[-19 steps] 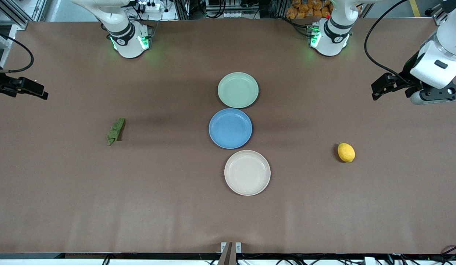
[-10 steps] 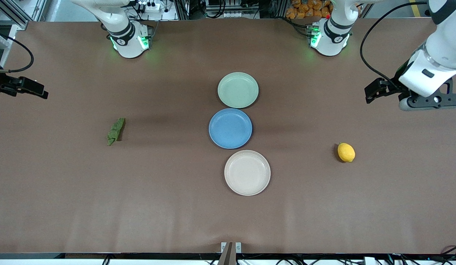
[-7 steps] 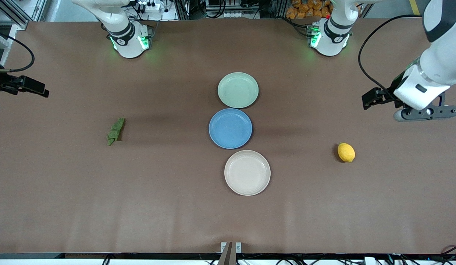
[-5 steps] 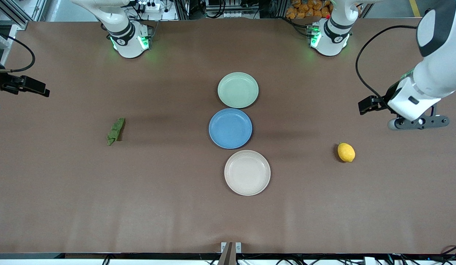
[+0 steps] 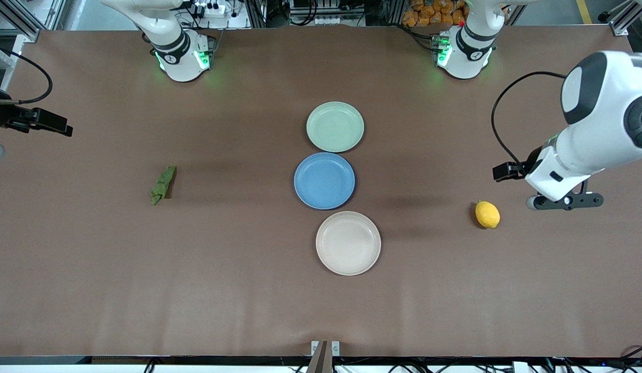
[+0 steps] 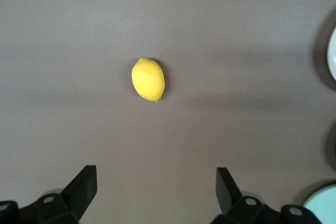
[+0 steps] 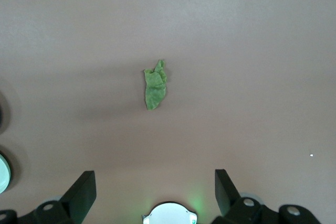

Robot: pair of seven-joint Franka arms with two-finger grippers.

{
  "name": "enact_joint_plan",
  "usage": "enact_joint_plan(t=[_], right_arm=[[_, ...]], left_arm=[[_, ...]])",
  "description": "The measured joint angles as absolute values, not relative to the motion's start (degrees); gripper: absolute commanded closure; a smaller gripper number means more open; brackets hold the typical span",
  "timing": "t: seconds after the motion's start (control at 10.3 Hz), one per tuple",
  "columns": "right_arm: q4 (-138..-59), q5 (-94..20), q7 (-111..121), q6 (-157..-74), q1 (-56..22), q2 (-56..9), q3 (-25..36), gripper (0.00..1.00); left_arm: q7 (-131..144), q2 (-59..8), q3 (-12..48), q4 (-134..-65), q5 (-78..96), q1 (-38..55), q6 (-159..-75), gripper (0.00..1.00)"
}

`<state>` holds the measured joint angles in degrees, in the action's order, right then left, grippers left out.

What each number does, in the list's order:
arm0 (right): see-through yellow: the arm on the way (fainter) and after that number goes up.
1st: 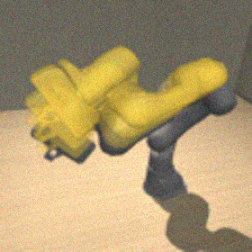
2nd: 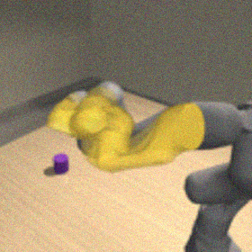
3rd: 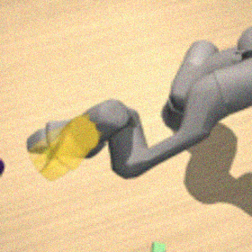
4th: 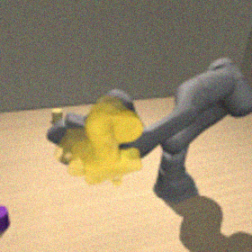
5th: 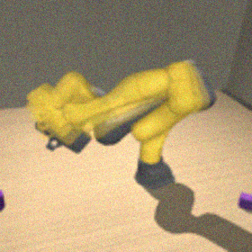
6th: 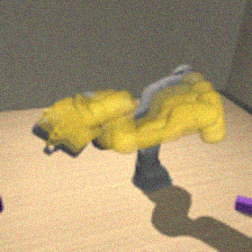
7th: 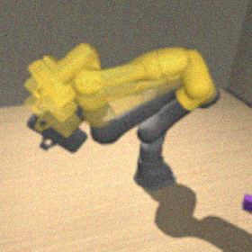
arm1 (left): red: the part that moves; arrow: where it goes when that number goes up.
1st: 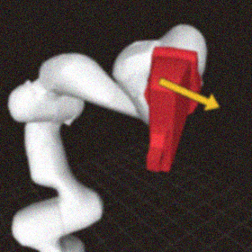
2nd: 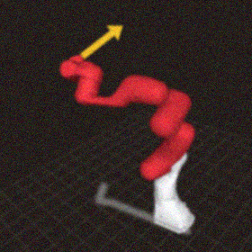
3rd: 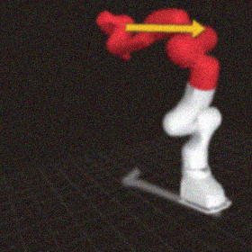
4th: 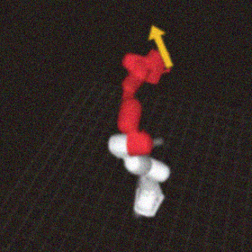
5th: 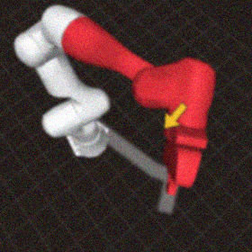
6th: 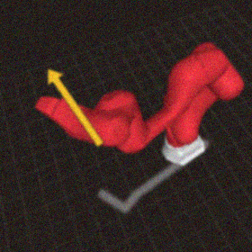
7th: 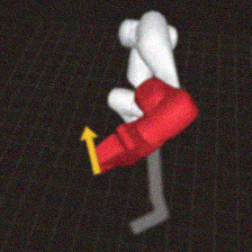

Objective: Place lemon and lettuce in plates
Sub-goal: 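Move the left gripper toward the yellow lemon, then grasp the lemon with the left gripper while the right gripper reaches the lettuce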

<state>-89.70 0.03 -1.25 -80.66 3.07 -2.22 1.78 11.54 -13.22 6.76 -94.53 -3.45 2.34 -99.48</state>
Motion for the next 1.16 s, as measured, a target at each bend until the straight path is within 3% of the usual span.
enact_joint_plan(t=[0.68,1.16], right_arm=[[-91.2,0.0,-1.3,-81.1,3.2,-2.3,2.0,0.0],[-94.0,-0.3,-1.3,-83.8,4.5,-2.7,2.1,0.0]], left_arm=[[10.9,-17.4,6.6,-106.0,-4.5,-0.8,-118.5,0.0],[10.8,-24.3,6.5,-106.8,-4.9,-3.0,-127.5,0.0]])
